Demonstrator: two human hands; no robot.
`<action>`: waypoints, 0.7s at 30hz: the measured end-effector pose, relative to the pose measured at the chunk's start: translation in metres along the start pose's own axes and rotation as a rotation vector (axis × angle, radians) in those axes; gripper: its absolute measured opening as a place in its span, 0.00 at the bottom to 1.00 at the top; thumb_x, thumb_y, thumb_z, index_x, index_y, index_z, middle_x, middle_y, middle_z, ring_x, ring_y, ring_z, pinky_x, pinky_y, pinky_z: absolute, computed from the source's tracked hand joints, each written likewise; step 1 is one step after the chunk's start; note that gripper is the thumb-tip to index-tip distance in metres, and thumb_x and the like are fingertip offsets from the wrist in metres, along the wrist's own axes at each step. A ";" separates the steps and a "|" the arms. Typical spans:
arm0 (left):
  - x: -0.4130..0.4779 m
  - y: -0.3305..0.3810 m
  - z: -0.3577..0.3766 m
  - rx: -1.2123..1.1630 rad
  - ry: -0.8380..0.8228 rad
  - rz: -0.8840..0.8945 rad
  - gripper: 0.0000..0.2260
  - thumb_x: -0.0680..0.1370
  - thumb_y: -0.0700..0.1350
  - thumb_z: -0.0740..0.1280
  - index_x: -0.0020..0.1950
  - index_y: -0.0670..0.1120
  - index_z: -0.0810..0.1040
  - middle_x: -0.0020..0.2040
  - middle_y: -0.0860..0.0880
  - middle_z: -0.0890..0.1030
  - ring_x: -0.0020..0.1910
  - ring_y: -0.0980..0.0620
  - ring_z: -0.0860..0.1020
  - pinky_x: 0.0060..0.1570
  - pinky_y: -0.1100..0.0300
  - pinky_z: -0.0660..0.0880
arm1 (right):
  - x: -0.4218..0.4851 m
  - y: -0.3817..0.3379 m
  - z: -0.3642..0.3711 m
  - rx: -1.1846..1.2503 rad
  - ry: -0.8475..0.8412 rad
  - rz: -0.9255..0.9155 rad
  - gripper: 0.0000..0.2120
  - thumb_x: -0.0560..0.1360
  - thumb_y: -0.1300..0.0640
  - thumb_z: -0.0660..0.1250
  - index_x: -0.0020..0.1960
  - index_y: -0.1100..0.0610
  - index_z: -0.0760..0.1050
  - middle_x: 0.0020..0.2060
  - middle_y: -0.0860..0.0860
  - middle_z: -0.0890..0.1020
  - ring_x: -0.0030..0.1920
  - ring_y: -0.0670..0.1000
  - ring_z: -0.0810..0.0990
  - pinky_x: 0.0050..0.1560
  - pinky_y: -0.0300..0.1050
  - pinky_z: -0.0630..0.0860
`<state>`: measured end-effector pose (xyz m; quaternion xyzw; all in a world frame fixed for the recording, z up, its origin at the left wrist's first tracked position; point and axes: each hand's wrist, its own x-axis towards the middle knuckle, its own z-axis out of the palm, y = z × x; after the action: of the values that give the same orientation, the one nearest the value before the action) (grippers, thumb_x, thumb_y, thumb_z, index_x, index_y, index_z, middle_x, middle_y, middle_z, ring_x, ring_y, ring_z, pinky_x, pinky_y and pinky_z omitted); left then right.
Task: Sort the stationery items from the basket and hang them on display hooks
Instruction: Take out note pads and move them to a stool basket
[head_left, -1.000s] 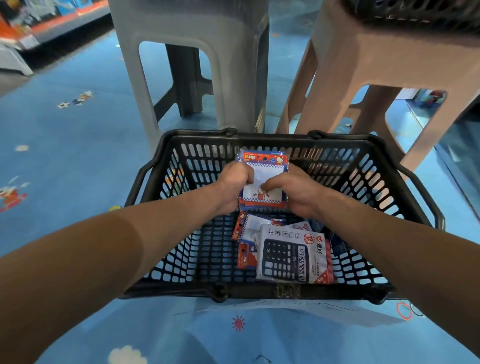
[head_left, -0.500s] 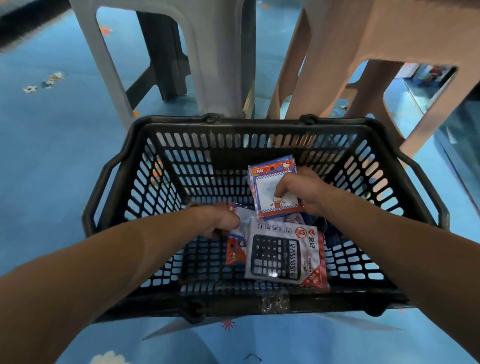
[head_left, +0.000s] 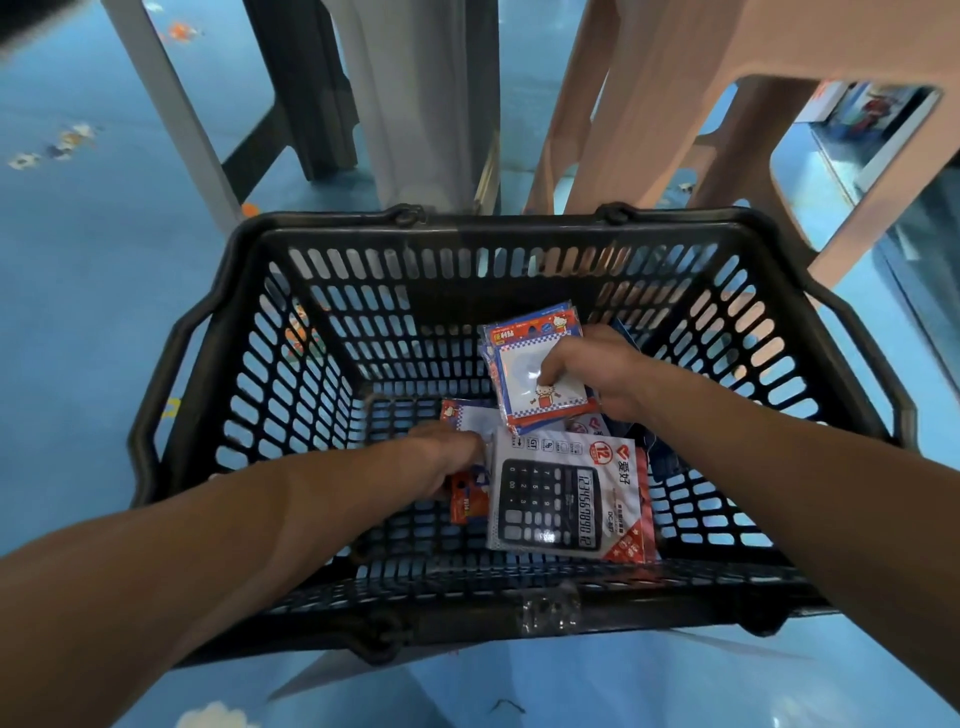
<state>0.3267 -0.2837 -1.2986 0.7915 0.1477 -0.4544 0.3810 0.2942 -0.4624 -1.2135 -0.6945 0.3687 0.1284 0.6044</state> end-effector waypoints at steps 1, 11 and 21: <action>-0.002 0.000 -0.001 -0.029 -0.011 0.000 0.08 0.77 0.39 0.74 0.55 0.45 0.80 0.48 0.45 0.84 0.45 0.48 0.84 0.32 0.54 0.83 | 0.000 0.000 0.001 0.000 -0.003 0.002 0.18 0.68 0.72 0.70 0.57 0.63 0.80 0.49 0.62 0.86 0.47 0.63 0.87 0.53 0.63 0.84; -0.005 -0.002 -0.009 0.092 0.023 -0.035 0.05 0.82 0.42 0.66 0.55 0.41 0.77 0.43 0.42 0.86 0.32 0.48 0.85 0.22 0.60 0.77 | 0.003 0.004 0.003 -0.005 -0.050 0.002 0.18 0.67 0.71 0.71 0.57 0.62 0.80 0.48 0.61 0.86 0.45 0.61 0.88 0.51 0.61 0.85; -0.006 -0.007 -0.011 0.182 0.004 -0.060 0.08 0.81 0.45 0.67 0.56 0.41 0.77 0.41 0.43 0.87 0.29 0.51 0.84 0.22 0.64 0.74 | 0.006 0.009 0.002 0.006 -0.070 -0.003 0.19 0.66 0.70 0.72 0.57 0.62 0.80 0.46 0.60 0.87 0.43 0.60 0.88 0.49 0.59 0.85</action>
<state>0.3262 -0.2709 -1.2939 0.8190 0.1305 -0.4756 0.2934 0.2927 -0.4628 -1.2239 -0.6884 0.3465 0.1505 0.6192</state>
